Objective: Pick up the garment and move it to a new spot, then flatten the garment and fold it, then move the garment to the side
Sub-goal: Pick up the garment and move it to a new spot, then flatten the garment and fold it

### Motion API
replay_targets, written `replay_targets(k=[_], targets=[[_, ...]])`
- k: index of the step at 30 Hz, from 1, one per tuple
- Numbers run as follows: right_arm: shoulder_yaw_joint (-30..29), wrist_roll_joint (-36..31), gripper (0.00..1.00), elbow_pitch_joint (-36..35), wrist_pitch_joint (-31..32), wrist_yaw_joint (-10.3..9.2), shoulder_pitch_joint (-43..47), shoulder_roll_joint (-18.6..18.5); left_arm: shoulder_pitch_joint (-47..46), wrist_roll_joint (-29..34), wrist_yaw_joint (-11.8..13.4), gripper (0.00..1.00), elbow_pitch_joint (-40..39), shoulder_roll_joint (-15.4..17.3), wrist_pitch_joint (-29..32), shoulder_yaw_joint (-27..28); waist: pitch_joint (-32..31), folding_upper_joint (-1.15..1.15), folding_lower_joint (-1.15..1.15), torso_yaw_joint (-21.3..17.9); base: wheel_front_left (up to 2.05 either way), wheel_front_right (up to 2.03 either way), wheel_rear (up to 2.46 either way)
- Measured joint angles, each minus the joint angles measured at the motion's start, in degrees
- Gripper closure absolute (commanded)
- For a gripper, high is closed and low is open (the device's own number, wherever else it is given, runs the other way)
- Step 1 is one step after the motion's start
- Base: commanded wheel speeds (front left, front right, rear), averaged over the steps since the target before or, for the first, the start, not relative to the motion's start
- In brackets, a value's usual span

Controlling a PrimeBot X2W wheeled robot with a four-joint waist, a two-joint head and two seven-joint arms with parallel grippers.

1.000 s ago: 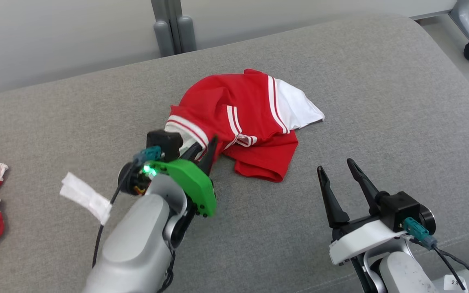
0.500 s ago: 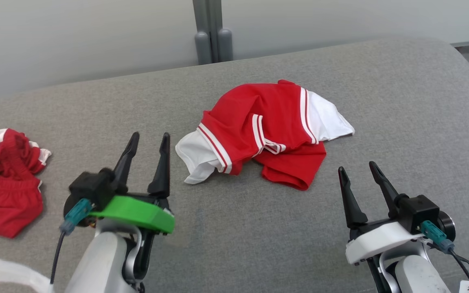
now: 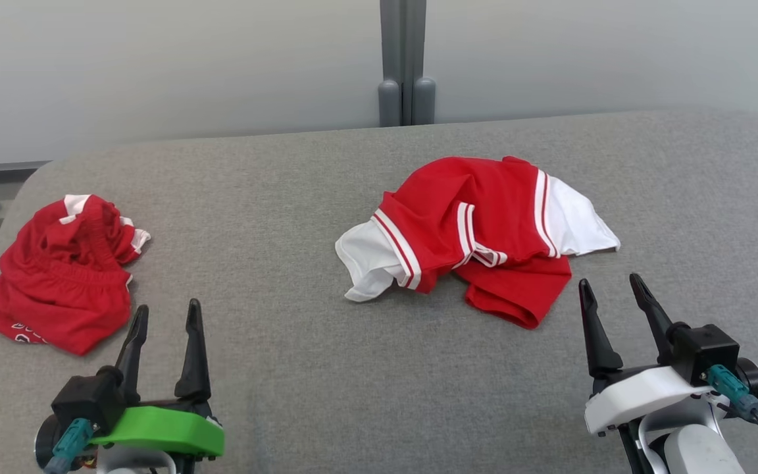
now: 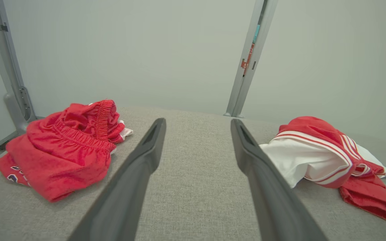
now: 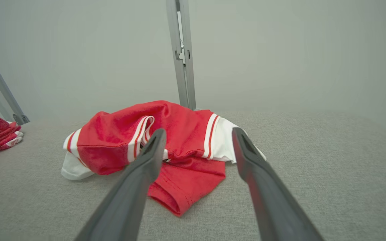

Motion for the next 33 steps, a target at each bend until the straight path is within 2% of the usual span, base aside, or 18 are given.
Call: replay_targets(k=[6,12,33], targets=[[-0.5,0.2,0.0,0.7,1.3,0.0,0.4,0.0,2.3,2.3,0.5,0.0,-0.4,0.2,0.0,2.2,-1.1,0.0,0.0,1.9,0.0,0.0,0.0],[-0.6,0.4,0.0,1.5,2.3,0.0,0.7,0.0,3.9,3.0,-0.2,0.0,-0.4,-0.1,0.0,3.3,-1.9,0.0,0.0,2.8,0.0,0.0,0.0],[-1.4,0.8,0.0,1.6,3.3,0.0,0.9,0.0,4.6,4.2,-2.1,0.0,-0.2,-2.0,0.0,4.3,-1.0,0.0,0.0,2.7,0.0,0.0,0.0]])
